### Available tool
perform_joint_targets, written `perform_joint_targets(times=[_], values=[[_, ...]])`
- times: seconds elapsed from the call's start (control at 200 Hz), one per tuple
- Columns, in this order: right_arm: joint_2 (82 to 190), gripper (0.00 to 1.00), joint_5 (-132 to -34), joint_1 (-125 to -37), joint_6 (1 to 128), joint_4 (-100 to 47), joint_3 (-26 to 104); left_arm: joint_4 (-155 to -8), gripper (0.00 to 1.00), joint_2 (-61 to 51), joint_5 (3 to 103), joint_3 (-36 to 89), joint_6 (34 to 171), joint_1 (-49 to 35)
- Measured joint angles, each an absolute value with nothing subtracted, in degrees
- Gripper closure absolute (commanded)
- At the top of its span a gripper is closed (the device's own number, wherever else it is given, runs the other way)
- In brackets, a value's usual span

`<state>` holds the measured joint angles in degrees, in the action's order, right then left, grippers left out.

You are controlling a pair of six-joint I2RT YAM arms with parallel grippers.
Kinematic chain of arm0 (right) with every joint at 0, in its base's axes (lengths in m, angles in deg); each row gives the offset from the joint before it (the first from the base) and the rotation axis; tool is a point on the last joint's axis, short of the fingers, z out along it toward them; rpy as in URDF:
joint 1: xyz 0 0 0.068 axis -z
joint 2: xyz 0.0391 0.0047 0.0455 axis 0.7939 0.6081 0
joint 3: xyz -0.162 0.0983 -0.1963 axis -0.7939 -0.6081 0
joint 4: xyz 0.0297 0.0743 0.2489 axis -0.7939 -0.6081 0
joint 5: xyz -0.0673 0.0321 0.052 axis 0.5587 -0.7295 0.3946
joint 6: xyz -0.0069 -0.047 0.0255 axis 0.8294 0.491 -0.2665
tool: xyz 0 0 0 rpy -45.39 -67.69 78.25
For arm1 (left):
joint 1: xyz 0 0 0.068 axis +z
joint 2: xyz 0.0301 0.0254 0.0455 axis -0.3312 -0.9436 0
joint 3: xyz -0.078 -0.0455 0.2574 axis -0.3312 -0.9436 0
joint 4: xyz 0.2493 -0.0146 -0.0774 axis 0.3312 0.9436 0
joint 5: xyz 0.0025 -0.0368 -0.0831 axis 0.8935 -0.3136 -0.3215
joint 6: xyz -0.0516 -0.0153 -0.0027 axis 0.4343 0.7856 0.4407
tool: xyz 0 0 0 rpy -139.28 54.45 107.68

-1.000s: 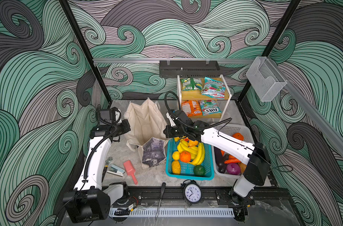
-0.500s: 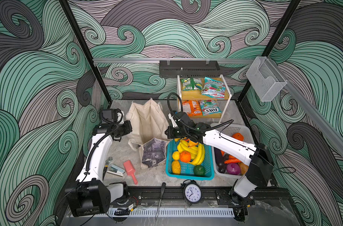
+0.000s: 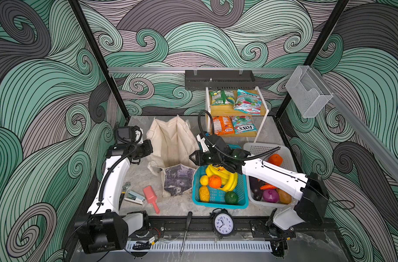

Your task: Place the food into the grocery bag and tie it

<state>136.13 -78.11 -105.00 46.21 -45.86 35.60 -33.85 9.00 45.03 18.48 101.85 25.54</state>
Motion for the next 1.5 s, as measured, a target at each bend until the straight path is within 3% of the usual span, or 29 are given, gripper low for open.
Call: perform_joint_targets(times=[0.03, 0.055, 0.37, 0.615, 0.791, 1.061, 1.501], values=[[135.30, 0.03, -77.13, -105.00, 46.56, -46.88, 35.60, -33.87, 1.00, 9.31, 44.92, 18.44, 101.76, 25.54], [134.80, 0.01, -76.38, -105.00, 46.96, -47.56, 35.60, -33.89, 1.00, 9.62, 44.79, 18.37, 101.67, 25.54], [115.94, 0.01, -73.50, -98.13, 50.87, -52.94, 30.77, -34.26, 1.00, 10.64, 43.65, 17.80, 101.52, 25.54], [110.06, 0.04, -73.83, -94.05, 55.09, -60.57, 20.50, -34.26, 1.00, 10.69, 43.54, 17.80, 101.50, 25.54], [110.80, 0.12, -75.36, -95.07, 56.79, -63.10, 15.10, -34.26, 1.00, 10.75, 43.41, 17.80, 101.41, 25.54], [115.70, 0.16, -74.98, -102.70, 56.66, -61.24, 13.13, -34.24, 1.00, 11.41, 42.58, 17.80, 101.39, 25.54], [125.40, 0.20, -75.73, -105.24, 54.61, -56.30, 12.57, -34.22, 1.00, 11.43, 42.69, 17.80, 100.91, 25.54]])
